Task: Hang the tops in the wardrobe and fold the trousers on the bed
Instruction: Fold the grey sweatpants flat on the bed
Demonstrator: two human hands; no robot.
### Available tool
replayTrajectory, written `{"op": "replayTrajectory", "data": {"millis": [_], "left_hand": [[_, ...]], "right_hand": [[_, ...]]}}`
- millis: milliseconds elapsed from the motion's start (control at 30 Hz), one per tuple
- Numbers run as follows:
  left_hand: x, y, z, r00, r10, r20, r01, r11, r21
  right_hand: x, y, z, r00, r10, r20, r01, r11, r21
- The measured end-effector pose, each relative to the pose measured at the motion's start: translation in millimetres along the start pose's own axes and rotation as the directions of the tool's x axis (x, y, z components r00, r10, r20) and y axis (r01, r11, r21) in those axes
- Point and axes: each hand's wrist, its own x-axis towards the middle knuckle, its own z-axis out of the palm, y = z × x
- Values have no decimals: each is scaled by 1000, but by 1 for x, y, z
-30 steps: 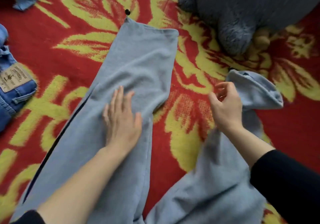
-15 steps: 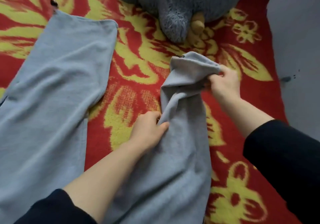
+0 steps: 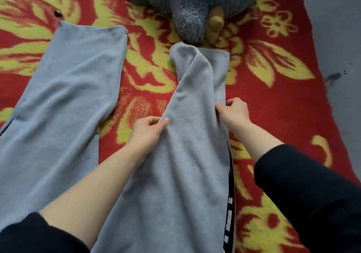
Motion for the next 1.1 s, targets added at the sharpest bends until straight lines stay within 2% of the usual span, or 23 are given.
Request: {"op": "replayTrajectory", "data": {"millis": [33,100,133,200,233,267,300,333,367,400,467,533,600,667,800,900,967,1000,1100], "left_hand": [[-1,0,0,1000,-20,9,20,998,-55],[-3,3,0,1000,-11,24,14,991,-136],[-4,6,-1,999,36,20,-32,983,-180],[-5,13,-9,990,141,3,-130,921,-368],[-6,14,-13,988,157,-6,-142,874,-464],[-6,13,-18,988,151,-18,-140,856,-497],[-4,9,-20,990,134,-33,-135,885,-446],[-1,3,-21,992,115,-49,-124,944,-306],[1,-4,-21,993,104,-62,-110,988,-106],[1,-9,-20,989,122,-85,-112,987,117],[-7,-19,-19,956,276,-104,-202,869,451],[-31,-30,-13,885,466,-20,-361,711,603],[-66,-46,-4,830,551,87,-480,626,615],[-102,-64,4,817,552,168,-535,615,579],[-160,-94,13,896,406,177,-429,694,578],[-206,-110,20,924,325,202,-380,721,579],[-236,-129,27,950,230,212,-313,683,660],[-251,-141,29,960,187,209,-281,633,721],[-290,-173,35,980,124,157,-199,537,819]], "right_hand": [[0,1,5,1000,-20,-1,20,999,-43],[-4,-8,5,992,-121,-31,121,993,15],[-7,-14,-1,975,-192,-109,200,977,70],[-15,-25,-20,871,-305,-385,379,916,132],[-17,-24,-28,818,-323,-476,432,892,136],[-20,-21,-34,808,-327,-489,435,892,122],[-20,-13,-35,848,-307,-432,381,919,96],[-17,-1,-34,910,-249,-332,287,955,70],[-13,12,-30,963,-154,-221,169,984,52],[-11,22,-26,989,-59,-133,65,997,48],[-13,35,-19,996,42,-74,-35,995,88],[-22,41,-14,996,62,-65,-52,988,148],[-38,44,-10,998,62,-28,-58,987,148],[-55,50,-7,999,35,23,-38,989,141],[-96,64,-3,995,28,97,-44,985,165],[-129,79,-3,994,32,108,-46,990,132],[-150,93,-5,991,47,125,-60,993,106],[-162,99,-6,989,56,138,-69,993,94],[-194,118,-8,970,94,224,-109,993,53]]}}
